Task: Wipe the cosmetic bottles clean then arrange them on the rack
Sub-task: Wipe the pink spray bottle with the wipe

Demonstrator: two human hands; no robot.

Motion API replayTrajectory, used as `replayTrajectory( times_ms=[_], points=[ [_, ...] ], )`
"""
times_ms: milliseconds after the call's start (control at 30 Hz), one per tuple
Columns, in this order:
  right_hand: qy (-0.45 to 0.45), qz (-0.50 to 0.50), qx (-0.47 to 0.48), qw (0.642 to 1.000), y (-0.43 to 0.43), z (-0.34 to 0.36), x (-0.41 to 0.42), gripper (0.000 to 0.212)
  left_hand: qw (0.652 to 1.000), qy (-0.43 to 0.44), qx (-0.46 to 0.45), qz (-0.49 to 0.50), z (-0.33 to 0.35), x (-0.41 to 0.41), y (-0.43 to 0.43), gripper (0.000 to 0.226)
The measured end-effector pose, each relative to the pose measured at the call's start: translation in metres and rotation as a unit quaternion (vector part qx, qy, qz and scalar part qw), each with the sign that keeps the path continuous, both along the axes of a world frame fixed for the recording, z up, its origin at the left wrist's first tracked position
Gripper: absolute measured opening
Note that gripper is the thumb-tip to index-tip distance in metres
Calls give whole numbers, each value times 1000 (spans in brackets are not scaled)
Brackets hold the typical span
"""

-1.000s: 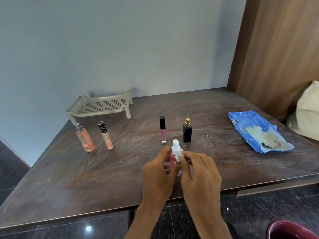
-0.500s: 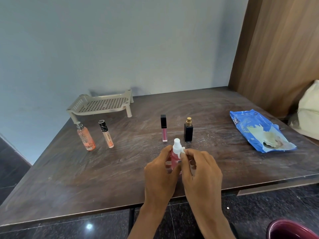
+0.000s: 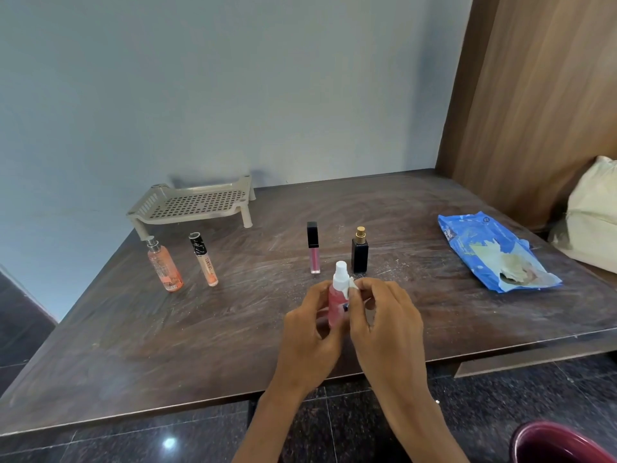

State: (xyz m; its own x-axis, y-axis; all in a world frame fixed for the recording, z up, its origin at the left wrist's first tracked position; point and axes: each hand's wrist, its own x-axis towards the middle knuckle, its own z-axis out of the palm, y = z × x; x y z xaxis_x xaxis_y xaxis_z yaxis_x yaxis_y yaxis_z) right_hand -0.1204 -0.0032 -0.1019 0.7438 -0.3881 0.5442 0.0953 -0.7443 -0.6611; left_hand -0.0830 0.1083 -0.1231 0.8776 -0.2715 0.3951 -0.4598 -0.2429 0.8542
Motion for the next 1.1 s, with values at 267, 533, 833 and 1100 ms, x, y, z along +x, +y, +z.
replayTrajectory(
  times_ms=[267,533,833,1100],
  points=[
    [-25,-2,9,1000,-2,4,2,11,998,-54,23,31,-2,3,2,40],
    [-42,31,38,998,21,0,-8,10,991,-98,67,64,-6,0,-4,31],
    [-100,-30,110,988,21,1,-7,8,994,-66,49,68,-6,2,-6,36],
    [-97,-5,152,984,7,25,15,12,989,-86,81,87,-8,3,-5,43]
  ],
)
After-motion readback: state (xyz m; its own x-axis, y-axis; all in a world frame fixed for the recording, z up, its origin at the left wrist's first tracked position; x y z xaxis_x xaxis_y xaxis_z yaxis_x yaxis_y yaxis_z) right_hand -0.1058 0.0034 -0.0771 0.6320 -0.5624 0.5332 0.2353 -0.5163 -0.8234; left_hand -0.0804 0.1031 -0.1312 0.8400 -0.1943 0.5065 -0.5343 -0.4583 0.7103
